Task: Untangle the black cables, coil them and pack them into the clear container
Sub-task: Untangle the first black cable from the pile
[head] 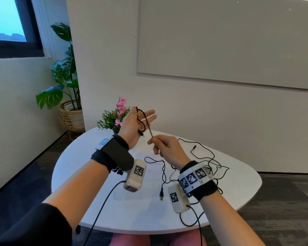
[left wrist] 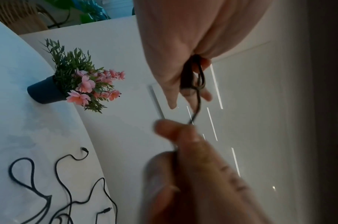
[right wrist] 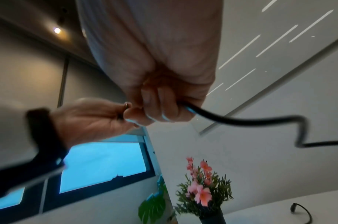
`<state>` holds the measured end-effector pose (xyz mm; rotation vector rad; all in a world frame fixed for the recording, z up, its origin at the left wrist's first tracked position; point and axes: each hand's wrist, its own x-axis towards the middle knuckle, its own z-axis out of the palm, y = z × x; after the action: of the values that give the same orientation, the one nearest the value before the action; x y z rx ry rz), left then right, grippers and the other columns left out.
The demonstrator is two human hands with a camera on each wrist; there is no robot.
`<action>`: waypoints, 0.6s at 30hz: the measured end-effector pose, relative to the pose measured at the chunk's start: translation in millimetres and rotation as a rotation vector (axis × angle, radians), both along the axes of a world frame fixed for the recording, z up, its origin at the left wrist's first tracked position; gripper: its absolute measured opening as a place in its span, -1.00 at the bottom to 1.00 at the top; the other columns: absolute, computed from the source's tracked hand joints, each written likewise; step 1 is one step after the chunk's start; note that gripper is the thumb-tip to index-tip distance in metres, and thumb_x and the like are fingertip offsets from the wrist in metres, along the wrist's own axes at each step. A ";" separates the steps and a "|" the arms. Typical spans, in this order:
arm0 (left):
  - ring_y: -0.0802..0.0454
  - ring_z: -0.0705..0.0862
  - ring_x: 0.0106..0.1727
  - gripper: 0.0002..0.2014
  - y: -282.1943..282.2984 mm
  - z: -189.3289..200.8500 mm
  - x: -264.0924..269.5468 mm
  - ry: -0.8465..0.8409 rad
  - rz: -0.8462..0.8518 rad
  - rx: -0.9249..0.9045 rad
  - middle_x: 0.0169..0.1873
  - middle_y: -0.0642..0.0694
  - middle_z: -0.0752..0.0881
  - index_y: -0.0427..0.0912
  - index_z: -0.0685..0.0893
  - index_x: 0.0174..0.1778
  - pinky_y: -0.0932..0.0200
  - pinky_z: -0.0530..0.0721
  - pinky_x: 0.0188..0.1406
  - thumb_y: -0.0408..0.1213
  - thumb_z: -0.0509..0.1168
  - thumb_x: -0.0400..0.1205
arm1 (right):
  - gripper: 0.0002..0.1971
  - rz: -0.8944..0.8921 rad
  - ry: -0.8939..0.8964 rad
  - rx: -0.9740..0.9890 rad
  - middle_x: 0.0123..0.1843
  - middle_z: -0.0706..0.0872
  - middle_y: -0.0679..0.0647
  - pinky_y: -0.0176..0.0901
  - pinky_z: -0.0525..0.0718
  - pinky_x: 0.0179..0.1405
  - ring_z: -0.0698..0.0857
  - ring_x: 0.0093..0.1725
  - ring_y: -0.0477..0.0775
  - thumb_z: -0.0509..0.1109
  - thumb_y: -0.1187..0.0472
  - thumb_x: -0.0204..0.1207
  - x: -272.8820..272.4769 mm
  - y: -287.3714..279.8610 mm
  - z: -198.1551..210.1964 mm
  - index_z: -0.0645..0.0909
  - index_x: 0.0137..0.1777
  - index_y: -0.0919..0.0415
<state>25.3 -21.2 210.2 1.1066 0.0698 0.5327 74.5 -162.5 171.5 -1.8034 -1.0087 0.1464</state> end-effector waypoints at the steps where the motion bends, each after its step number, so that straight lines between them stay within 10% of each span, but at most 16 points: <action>1: -0.13 0.78 0.04 -0.58 -0.3 3.4 1.1 -0.007 0.020 -0.060 -0.14 -0.10 0.73 -0.16 0.38 -0.29 -0.09 0.64 0.13 -0.02 -0.15 0.77 | -0.74 0.036 -0.025 -0.080 -0.49 0.61 -0.08 -0.25 0.46 -0.40 0.48 -0.51 -0.09 0.19 0.13 0.67 -3.1 1.4 -5.1 0.72 -0.05 0.16; 3: 0.04 0.69 -0.41 -0.61 -0.6 8.4 2.9 0.007 0.062 -0.157 -0.40 -0.02 0.56 -0.13 0.36 -0.28 0.02 0.72 -0.25 -0.01 -0.12 0.77 | -0.72 0.103 -0.026 -0.202 -0.49 0.61 -0.06 -0.19 0.50 -0.29 0.52 -0.45 -0.07 0.17 0.10 0.68 -9.7 2.3 -10.5 0.72 0.02 0.14; 6: 0.19 0.31 -0.62 -0.67 5.8 6.5 6.8 0.131 0.162 0.010 -0.36 0.00 0.45 -0.14 0.37 -0.10 0.34 0.32 -0.73 0.01 -0.12 0.77 | -0.72 0.147 -0.036 -0.290 -0.46 0.60 -0.06 -0.23 0.52 -0.25 0.53 -0.45 -0.15 0.17 0.13 0.67 -13.1 -2.1 -1.9 0.73 0.06 0.17; 9: 0.17 0.32 -0.59 -0.70 12.4 -2.5 9.2 0.241 0.204 0.389 -0.29 0.00 0.53 -0.17 0.36 0.11 0.34 0.26 -0.72 -0.02 -0.12 0.77 | -0.76 0.166 -0.069 -0.301 -0.44 0.60 -0.02 -0.19 0.51 -0.29 0.54 -0.43 -0.07 0.22 0.23 0.62 -8.3 -13.2 16.5 0.74 -0.05 0.24; 13: 0.07 0.47 -0.33 -0.57 -0.3 -14.3 -0.3 0.376 0.080 0.958 -0.30 0.08 0.62 -0.07 0.58 -0.09 0.18 0.42 -0.32 0.02 -0.16 0.77 | -0.86 0.041 -0.165 -0.133 -0.60 0.58 -0.20 -0.38 0.45 -0.41 0.50 -0.52 -0.25 0.42 0.19 0.51 4.6 -24.9 36.8 0.77 -0.20 0.20; 18: 0.23 0.40 -0.52 -0.58 -20.7 -9.7 -12.1 0.352 -0.212 0.964 -0.50 0.10 0.50 -0.10 0.68 -0.19 0.37 0.35 -0.51 0.07 0.05 0.71 | -0.82 -0.085 -0.067 0.145 -0.55 0.63 -0.11 -0.39 0.49 -0.48 0.51 -0.58 -0.23 0.58 0.24 0.36 20.4 -30.1 40.9 0.73 -0.28 0.37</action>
<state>13.2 -41.9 200.5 2.1166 -0.0048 0.1497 94.9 -192.7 212.4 -1.7244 -0.9623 -0.0390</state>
